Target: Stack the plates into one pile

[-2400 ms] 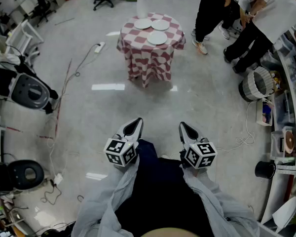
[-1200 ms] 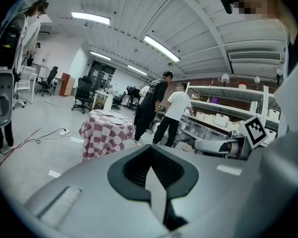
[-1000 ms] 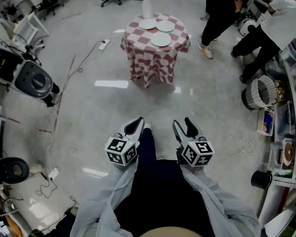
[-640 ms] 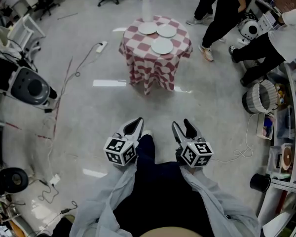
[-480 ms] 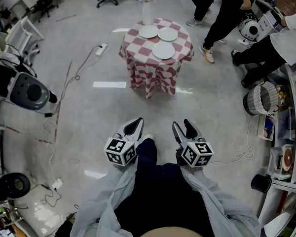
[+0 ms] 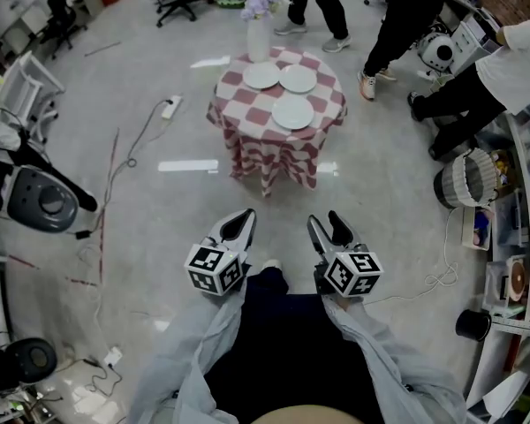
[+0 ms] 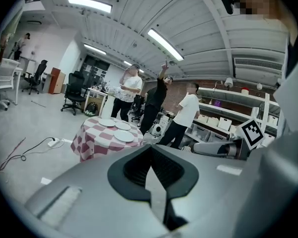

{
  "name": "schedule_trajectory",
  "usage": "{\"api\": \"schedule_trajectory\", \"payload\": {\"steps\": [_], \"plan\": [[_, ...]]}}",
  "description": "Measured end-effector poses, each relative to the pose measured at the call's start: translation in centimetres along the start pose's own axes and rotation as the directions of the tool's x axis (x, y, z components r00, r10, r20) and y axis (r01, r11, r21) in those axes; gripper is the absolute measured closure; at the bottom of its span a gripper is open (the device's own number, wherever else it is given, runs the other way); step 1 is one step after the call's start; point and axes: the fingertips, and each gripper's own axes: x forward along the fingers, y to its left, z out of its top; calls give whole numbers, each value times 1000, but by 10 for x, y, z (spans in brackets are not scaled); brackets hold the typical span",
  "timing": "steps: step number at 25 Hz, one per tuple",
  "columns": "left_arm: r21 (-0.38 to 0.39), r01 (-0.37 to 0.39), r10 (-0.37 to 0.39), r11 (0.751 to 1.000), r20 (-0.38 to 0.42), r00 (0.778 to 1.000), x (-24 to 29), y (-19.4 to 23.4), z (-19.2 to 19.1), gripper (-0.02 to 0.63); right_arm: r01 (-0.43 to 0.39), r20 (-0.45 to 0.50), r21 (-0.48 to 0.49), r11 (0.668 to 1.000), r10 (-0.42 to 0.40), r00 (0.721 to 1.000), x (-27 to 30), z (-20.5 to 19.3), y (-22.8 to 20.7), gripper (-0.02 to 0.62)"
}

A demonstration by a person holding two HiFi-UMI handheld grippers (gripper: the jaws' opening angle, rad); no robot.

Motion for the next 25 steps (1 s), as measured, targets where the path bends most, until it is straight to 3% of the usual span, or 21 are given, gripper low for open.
{"api": "schedule_trajectory", "payload": {"steps": [11,16,25], "plan": [[-38,13,-14,999,-42,999,-1,26,-5,592,27,-32,40,999,-25,999,25,-5,12,360],[-66,-29,26,997,-46,999,-2,46,-12,592,18,-38,23,1000,-17,999,39,-5,12,373],[-78,-72,70,994,-31,997,29,79,12,592,-22,-61,28,999,23,998,87,18,-1,373]]}}
